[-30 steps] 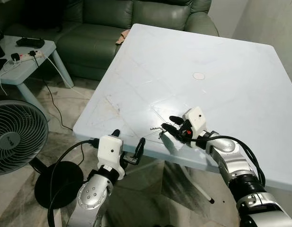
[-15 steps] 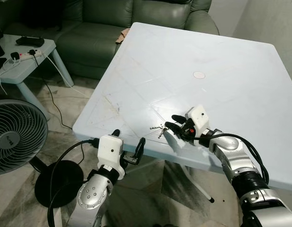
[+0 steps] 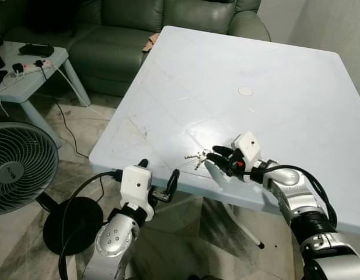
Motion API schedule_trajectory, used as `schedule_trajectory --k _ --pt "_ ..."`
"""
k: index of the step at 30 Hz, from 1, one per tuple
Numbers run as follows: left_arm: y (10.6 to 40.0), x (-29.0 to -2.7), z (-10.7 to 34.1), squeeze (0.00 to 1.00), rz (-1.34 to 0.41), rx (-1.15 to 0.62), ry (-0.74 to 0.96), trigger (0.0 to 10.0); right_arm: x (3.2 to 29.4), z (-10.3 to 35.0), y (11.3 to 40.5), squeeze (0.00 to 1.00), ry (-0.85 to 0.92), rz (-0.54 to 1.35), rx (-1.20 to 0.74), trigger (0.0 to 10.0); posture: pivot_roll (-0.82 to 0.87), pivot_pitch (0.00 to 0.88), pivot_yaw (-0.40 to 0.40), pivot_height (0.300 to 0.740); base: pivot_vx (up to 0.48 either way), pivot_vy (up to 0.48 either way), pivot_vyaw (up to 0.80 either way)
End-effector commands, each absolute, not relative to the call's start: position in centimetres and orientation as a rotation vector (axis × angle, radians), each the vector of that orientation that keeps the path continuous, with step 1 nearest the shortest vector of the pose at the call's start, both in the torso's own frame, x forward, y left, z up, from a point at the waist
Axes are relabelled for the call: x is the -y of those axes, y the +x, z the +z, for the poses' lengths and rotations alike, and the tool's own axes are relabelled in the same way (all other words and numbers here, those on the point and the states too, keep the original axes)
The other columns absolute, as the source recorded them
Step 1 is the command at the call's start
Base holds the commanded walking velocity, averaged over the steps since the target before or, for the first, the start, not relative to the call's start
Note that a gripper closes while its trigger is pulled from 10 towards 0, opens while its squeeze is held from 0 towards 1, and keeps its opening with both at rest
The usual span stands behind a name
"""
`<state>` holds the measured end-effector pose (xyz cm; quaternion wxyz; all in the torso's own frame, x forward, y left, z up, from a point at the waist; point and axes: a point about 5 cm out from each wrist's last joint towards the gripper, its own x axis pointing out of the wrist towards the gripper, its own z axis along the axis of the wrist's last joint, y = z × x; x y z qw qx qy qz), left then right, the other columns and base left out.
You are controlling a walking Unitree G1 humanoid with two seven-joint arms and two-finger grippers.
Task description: Hang keys on a hook
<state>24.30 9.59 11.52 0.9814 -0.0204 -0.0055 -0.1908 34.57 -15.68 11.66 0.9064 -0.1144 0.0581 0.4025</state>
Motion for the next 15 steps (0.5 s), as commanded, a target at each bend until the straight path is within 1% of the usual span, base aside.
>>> schedule_trajectory --k 1,2,4,5,10,11,13,14,15 --pt "24.23 -9.69 11.56 0.00 -0.378 0.008 -0.033 10.0 15.56 11.69 34.49 0.00 -0.226 0.844 -0.118 8.1 0.04 0.149 -0.037 0.732 0.000 0.000 0.00" --pt "24.24 -9.69 11.56 0.00 -0.378 0.008 -0.033 10.0 15.50 11.68 34.51 0.00 -0.225 0.843 -0.119 9.3 0.04 0.149 -0.037 0.732 0.000 0.000 0.00" --pt "24.25 -9.69 11.56 0.00 -0.378 0.008 -0.033 10.0 15.47 11.69 34.51 0.00 -0.225 0.843 -0.118 9.3 0.04 0.149 -0.037 0.732 0.000 0.000 0.00" --pt "24.26 -9.70 11.58 0.00 -0.377 0.008 -0.034 10.0 15.43 11.67 34.54 0.00 -0.222 0.842 -0.122 10.0 0.04 0.149 -0.038 0.732 0.000 0.000 0.00" --pt "24.28 -9.70 11.59 0.00 -0.375 0.009 -0.034 10.0 15.39 11.76 34.61 0.00 -0.224 0.839 -0.118 10.0 0.05 0.150 -0.038 0.732 0.000 0.000 0.00" --pt "24.30 -9.69 11.64 0.00 -0.375 0.009 -0.035 10.0 15.34 11.84 34.67 0.00 -0.221 0.839 -0.116 9.3 0.05 0.150 -0.039 0.732 0.000 0.000 0.00" --pt "24.32 -9.68 11.65 0.00 -0.374 0.010 -0.035 10.0 15.29 11.91 34.69 0.00 -0.221 0.841 -0.114 8.8 0.05 0.152 -0.040 0.732 0.000 0.000 0.00" --pt "24.33 -9.67 11.65 0.00 -0.373 0.010 -0.034 10.0 15.28 11.92 34.70 0.00 -0.221 0.841 -0.113 7.2 0.05 0.152 -0.040 0.732 0.000 0.000 0.00" --pt "24.33 -9.67 11.65 0.00 -0.373 0.010 -0.035 10.0 15.27 11.93 34.70 0.00 -0.219 0.841 -0.112 4.7 0.05 0.152 -0.040 0.732 0.000 0.000 0.00"
